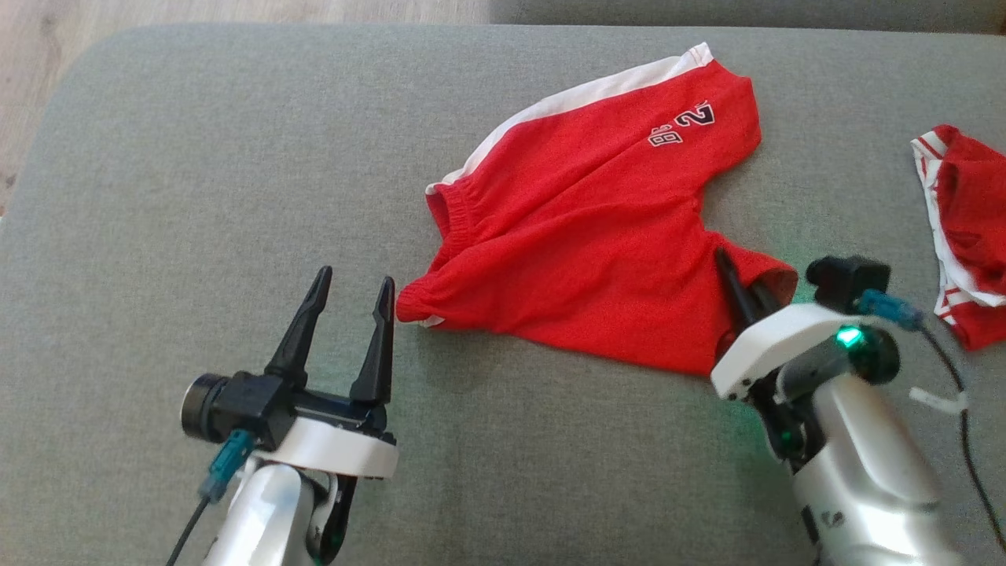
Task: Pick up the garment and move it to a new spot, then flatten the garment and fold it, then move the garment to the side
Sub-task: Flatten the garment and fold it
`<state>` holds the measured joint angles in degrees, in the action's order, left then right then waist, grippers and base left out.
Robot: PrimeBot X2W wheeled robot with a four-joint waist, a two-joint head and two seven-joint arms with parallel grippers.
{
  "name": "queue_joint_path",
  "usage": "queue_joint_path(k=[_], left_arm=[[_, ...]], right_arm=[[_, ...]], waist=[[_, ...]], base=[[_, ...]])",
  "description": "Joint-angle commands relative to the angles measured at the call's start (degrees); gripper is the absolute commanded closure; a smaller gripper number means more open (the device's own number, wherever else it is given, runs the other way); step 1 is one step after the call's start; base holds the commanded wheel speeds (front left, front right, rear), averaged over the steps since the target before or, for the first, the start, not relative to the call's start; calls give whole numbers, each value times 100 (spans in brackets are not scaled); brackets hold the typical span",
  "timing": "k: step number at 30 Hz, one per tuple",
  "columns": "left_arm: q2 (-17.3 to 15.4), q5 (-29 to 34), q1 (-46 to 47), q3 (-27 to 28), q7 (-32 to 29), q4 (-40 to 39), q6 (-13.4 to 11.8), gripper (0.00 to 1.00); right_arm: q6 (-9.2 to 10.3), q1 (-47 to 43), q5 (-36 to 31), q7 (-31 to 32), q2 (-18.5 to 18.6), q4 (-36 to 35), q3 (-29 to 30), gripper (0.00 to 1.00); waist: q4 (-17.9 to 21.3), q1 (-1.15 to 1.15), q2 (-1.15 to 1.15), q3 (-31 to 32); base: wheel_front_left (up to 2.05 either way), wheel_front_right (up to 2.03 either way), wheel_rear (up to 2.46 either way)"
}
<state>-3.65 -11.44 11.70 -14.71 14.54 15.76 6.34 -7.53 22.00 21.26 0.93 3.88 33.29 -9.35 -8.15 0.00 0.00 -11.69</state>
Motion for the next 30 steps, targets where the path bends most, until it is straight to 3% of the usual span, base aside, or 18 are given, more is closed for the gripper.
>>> queue_joint_path(k=[1,5,9,15,22,30], left_arm=[[-17,59,177,226,46,-150,28,0],[5,65,192,220,46,-118,49,0],[27,53,228,176,46,-102,67,0],[49,31,286,121,46,-95,85,0],[67,-22,300,19,46,-70,98,0],[75,-93,333,-139,46,-101,105,0]], right_arm=[[4,242,64,-80,39,-244,-141,100],[4,434,299,39,128,-402,-109,100],[4,724,962,479,114,-451,154,100],[4,1265,1190,998,319,-98,564,100],[4,1889,841,1428,606,677,795,100],[4,2496,326,1391,858,1440,953,100]], waist=[[-1,0,0,9],[-28,0,0,18],[-115,0,0,-23],[-351,0,0,-102],[-676,0,0,-215],[-947,0,0,-341]], base=[[0,0,0],[0,0,0],[0,0,0],[0,0,0],[0,0,0],[0,0,0]])
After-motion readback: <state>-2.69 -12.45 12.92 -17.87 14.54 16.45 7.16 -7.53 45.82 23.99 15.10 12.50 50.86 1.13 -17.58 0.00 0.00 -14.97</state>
